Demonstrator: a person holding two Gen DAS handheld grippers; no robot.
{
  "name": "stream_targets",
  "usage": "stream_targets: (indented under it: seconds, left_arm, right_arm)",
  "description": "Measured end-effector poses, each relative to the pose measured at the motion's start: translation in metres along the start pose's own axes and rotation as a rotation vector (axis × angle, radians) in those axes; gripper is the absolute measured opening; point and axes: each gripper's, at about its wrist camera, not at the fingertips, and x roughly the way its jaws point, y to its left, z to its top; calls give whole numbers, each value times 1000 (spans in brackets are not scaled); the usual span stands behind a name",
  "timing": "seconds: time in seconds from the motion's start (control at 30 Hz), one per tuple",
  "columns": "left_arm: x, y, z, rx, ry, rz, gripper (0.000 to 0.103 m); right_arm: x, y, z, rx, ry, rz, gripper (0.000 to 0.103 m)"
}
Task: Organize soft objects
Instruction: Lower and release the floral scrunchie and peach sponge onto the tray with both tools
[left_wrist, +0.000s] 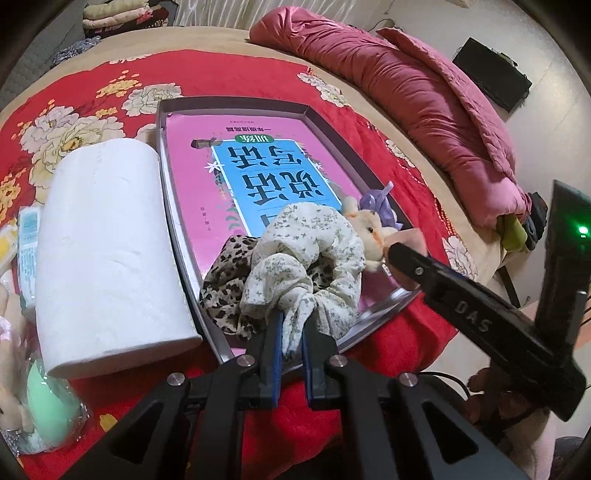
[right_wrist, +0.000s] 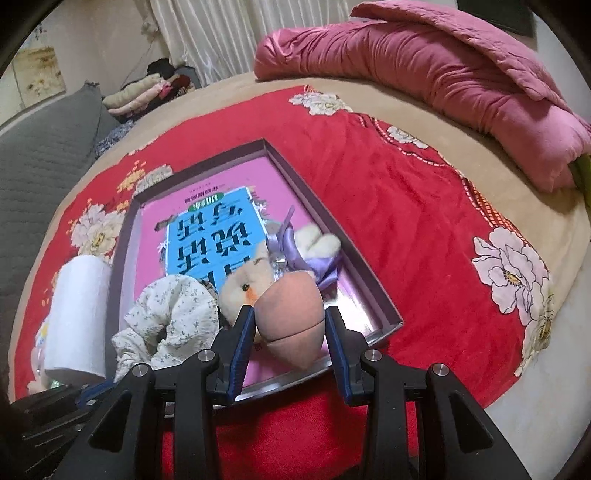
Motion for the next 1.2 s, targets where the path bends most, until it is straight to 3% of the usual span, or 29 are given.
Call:
stream_targets:
  seconds: [0.13, 0.5, 0.57, 0.63, 0.8, 1.03, 1.2]
  left_arm:
    - [-2, 0, -2, 0, -2, 2, 9]
    - [-6, 2, -2, -11, -18, -8, 9]
    - [-6, 1, -1, -8, -17, -9, 9]
    - [-5, 1, -1, -8, -15, -8, 9]
    - [-4, 1, -1, -8, -13, -14, 9]
    - [-1, -1, -1, 6, -1, -19, 9]
    - [1, -6, -4, 32, 10, -11, 9]
  right_arm:
    - [15, 0, 0, -1, 56, -16, 40]
    - [9, 0, 0, 7, 22, -1, 42]
    - [7, -1, 0, 11, 16, 5, 45]
    - [7, 0, 0, 9, 14, 8, 58]
    - [3, 3, 1, -7, -7, -1, 62]
    - [-18, -4, 2, 26, -110, 5, 72]
    - [-14, -10, 3, 56, -87, 4, 73]
